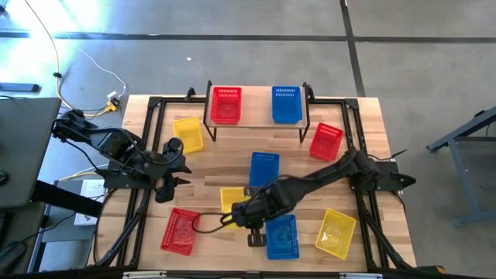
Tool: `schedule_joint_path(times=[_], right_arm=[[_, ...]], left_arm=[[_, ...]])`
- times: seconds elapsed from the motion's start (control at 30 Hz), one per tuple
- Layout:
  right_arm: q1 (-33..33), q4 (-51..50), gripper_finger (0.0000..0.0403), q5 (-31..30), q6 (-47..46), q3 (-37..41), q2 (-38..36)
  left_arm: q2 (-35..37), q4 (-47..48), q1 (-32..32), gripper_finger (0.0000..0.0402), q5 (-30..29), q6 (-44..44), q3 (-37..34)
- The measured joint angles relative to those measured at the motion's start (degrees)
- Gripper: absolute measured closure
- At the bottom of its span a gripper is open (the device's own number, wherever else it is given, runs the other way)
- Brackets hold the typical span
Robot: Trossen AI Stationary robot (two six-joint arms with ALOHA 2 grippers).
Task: Stack baskets on shelf by color
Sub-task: Put the lower middle yellow bin on the shelf
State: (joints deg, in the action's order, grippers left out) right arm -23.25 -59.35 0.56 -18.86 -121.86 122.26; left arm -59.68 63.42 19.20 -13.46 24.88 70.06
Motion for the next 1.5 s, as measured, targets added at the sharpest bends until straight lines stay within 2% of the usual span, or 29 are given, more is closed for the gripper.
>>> schedule_joint_path(times=[0.23, 0.43, 0.6, 0.93, 1.17, 1.5], right_arm=[[3.42, -3.17, 0.0403, -8.51, 4.65, -0.02, -5.69], [7.67, -7.59, 0.0403, -16.11, 9.8, -0.02, -10.08], [12.26, -10.51, 0.0403, -19.49, 15.28, -0.02, -12.44], [22.51, -14.55, 0.0403, -20.04, 26.6, -0.02, -13.03], [28.0, -15.02, 0.0403, -19.24, 32.52, -0.02, -13.03], [34.45, -15.12, 0.0403, -16.23, 35.82, 0.18, -12.49]], left_arm=[[0.0, -0.11, -0.02, 0.0255, -1.41, 0.02, 0.0], [0.0, -0.28, -0.04, 0.0255, -5.16, 0.49, 0.0], [0.0, -0.33, -0.04, 0.0255, -8.49, 1.36, 0.0], [0.0, -0.32, -0.11, 0.0255, -14.67, 1.49, 0.0], [0.0, -0.26, -1.53, 0.0255, -15.56, 1.35, 0.0], [0.0, -0.26, -6.7, 0.0255, -15.73, -2.04, 0.0]])
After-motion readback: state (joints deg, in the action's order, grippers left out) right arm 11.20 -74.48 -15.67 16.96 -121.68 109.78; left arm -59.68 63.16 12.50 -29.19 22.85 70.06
